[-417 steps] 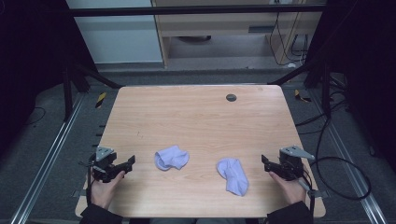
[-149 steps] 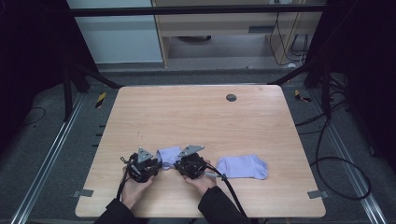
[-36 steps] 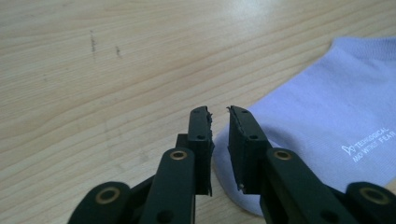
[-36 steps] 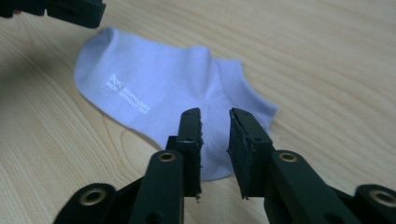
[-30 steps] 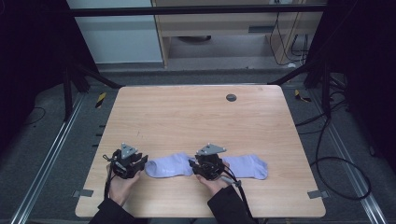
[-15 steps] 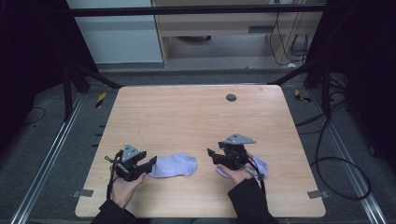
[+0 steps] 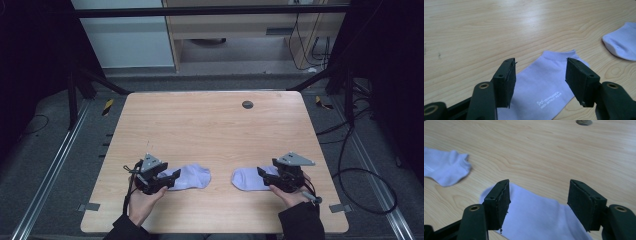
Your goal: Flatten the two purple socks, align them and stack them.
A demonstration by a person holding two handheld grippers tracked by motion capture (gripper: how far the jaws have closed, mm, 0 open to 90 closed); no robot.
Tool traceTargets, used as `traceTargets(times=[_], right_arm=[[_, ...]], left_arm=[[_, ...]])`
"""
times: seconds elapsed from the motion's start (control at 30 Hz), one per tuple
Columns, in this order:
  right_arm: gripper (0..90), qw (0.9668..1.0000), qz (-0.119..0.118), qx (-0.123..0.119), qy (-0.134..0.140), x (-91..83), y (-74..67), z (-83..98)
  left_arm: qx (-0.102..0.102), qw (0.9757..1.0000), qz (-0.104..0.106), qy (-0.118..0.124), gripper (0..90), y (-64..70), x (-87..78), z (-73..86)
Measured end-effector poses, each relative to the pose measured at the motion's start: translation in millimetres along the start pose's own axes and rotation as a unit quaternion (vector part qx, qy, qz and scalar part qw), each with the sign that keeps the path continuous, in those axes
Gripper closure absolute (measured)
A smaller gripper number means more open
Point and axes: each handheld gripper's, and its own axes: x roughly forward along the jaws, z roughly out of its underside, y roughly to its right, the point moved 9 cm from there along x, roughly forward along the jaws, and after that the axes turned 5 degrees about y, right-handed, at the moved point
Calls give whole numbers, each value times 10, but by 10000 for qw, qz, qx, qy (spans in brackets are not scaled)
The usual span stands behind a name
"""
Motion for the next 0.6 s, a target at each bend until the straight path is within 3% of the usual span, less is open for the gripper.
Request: traceTargets(times=[0.23,0.6], right_arm=[[347,9995,266,132,-45,-131,259,119],[415,9984,478,83,-289,-185,449,279]], left_arm=[[88,9998,145,-63,407,192,131,-67],[465,9977,471,-172,426,737,441,-203]])
